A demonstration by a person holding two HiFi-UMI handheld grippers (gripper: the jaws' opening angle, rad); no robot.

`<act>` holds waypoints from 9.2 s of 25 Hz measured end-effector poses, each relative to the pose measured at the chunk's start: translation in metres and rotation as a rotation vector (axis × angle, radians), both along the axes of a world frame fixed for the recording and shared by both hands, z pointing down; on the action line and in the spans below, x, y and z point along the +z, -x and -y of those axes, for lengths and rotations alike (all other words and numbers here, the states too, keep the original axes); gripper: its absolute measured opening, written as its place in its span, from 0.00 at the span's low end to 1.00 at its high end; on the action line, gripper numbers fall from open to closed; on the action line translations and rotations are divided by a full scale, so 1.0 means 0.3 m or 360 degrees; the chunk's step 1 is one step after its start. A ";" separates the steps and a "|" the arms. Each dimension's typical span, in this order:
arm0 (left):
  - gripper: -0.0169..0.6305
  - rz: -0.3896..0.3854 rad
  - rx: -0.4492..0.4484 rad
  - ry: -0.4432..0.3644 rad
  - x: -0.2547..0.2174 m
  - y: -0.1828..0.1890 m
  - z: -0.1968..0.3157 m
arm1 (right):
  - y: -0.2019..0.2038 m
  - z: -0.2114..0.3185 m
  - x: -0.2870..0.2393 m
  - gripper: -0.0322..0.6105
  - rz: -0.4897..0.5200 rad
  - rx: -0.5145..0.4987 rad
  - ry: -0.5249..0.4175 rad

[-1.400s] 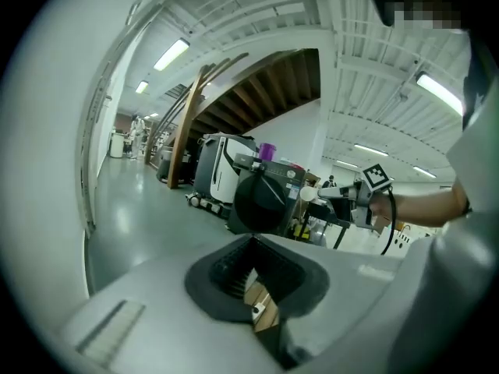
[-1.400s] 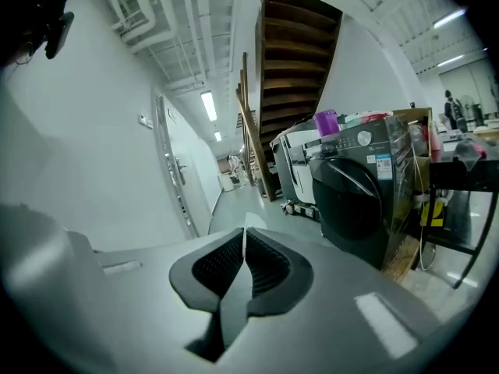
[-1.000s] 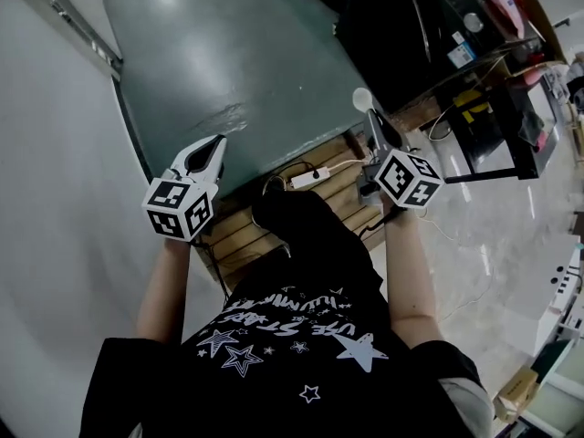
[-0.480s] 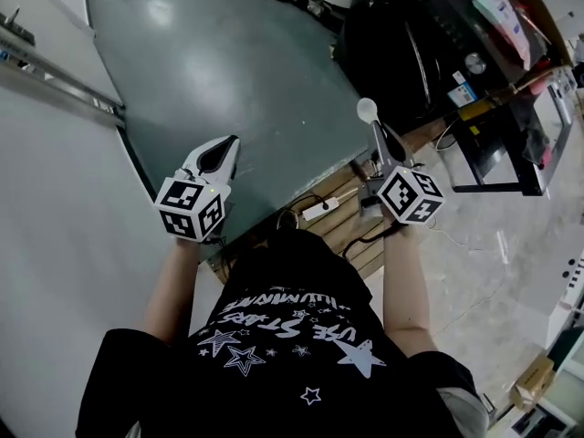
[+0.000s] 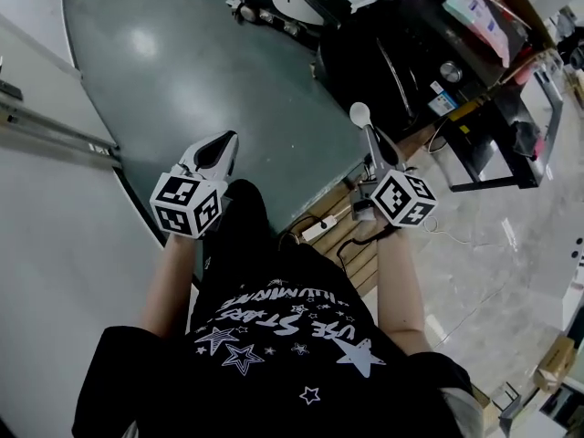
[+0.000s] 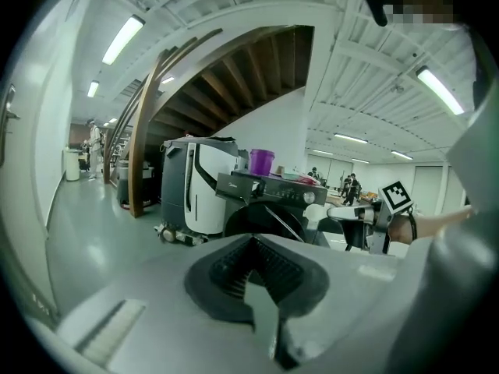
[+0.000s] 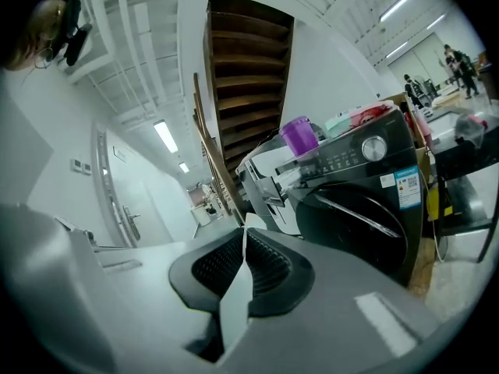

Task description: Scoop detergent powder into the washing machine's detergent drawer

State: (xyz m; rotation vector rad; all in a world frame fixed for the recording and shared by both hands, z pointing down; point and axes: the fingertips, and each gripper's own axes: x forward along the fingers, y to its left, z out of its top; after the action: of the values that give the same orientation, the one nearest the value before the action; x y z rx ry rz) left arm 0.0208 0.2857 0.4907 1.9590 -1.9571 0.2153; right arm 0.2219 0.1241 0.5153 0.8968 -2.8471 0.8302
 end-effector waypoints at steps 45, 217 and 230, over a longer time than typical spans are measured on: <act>0.03 -0.0067 0.0998 -0.0007 -0.357 0.552 1.774 | 0.401 1.382 -0.779 0.11 0.0015 0.0861 -0.0280; 0.03 -0.0067 0.1377 0.0264 -0.123 0.672 1.796 | 0.969 1.344 -0.139 0.10 -0.1288 -0.0122 -0.0478; 0.03 -0.0081 0.1346 0.0263 -0.114 0.698 1.767 | 1.000 1.315 -0.050 0.10 -0.2075 -0.0436 -0.1118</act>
State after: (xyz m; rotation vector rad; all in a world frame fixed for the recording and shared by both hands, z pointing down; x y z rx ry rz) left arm -0.1886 -0.2445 0.4566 2.5121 -0.9321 0.5063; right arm -0.0780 -0.2705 0.5004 0.6345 -1.8834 -0.6564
